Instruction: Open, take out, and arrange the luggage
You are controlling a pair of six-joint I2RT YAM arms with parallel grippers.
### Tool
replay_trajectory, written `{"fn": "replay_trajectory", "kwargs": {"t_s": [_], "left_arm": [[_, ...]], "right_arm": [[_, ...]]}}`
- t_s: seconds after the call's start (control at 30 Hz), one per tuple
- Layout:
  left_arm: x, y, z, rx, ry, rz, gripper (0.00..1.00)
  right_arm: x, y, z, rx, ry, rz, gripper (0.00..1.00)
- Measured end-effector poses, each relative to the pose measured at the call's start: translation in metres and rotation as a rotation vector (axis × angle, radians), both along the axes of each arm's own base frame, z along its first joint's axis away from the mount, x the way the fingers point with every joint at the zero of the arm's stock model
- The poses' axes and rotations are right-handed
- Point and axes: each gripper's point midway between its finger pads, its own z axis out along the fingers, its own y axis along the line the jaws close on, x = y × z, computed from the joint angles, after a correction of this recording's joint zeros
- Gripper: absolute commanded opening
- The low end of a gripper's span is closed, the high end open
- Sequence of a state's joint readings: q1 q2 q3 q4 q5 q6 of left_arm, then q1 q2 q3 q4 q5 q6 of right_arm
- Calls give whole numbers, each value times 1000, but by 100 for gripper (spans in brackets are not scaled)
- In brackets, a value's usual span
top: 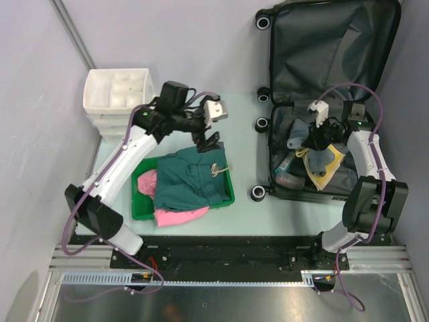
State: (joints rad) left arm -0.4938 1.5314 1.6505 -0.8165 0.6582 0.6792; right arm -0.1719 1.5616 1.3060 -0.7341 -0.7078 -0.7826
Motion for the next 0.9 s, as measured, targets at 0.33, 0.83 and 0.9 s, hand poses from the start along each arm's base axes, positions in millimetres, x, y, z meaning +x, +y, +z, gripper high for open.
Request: {"fn": "replay_trajectory", "kwargs": {"t_s": [0.33,0.83,0.9], "left_arm": [[9,-149,1,-96,-209,-242,98],[44,-253,-60,-136,-267,-373,85],[41,-263,-63,-138,-279,-381,68]], "right_arm": [[4,2,20,243,12,-37,2],[-1,15,30,314,1,24,2],[-4,17,31,322,0,40,3]]}}
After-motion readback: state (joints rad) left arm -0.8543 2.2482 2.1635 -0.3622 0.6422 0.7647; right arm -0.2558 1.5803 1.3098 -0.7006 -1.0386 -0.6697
